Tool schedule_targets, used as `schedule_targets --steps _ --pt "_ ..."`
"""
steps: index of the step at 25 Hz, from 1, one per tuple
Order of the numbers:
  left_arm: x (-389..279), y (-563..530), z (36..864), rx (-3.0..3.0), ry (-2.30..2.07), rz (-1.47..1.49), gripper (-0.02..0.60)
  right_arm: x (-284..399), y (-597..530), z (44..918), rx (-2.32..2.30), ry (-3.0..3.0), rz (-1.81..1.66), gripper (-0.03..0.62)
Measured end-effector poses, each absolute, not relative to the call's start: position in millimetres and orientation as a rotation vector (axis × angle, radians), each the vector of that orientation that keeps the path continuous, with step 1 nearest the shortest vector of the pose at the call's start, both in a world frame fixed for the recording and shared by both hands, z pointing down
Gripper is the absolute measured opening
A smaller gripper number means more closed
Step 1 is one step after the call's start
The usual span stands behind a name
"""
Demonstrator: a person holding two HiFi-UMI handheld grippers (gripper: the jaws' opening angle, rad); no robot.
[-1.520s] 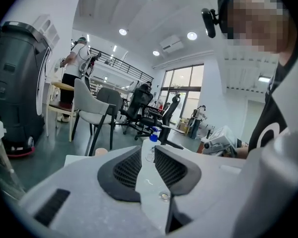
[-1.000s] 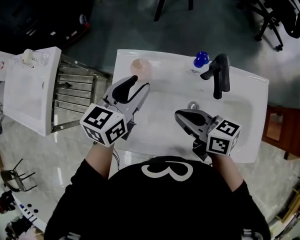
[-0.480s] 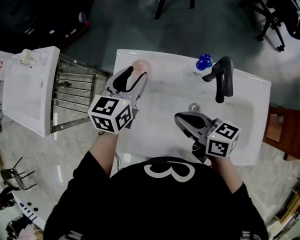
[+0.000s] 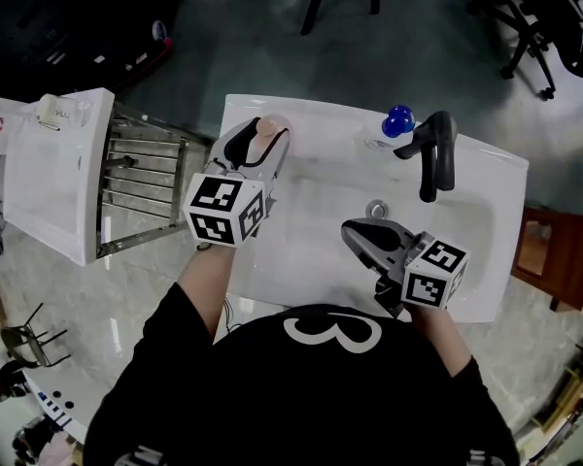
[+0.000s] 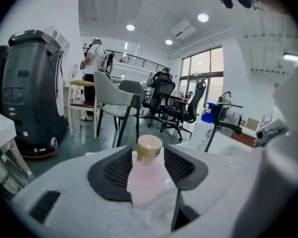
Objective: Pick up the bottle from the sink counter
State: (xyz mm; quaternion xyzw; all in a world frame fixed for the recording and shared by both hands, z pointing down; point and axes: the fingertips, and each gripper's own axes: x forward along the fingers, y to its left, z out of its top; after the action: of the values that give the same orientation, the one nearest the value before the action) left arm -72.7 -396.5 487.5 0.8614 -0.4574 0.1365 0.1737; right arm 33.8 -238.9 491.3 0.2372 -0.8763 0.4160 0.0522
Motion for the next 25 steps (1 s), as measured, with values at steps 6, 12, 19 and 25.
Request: schedule_targets --steps 6,12,19,25 --pt "-75.2 -400.0 491.1 2.44 -1.334 0.406 0.195 35.6 -238.4 490.8 0.719 -2.669 1.269 0.014" --pt "-75.4 -401.9 493.6 2.461 -1.366 0.442 0.186 35.4 -236.7 491.6 0.704 -2.678 1.304 0.014" --pt "-73.8 -401.4 491.8 2.485 -1.399 0.462 0.168 36.6 -234.8 493.2 0.692 -2.681 1.317 0.014" --pt "-73.0 -401.4 491.1 2.498 -1.408 0.486 0.153 36.7 -234.8 492.2 0.688 -2.686 1.318 0.014"
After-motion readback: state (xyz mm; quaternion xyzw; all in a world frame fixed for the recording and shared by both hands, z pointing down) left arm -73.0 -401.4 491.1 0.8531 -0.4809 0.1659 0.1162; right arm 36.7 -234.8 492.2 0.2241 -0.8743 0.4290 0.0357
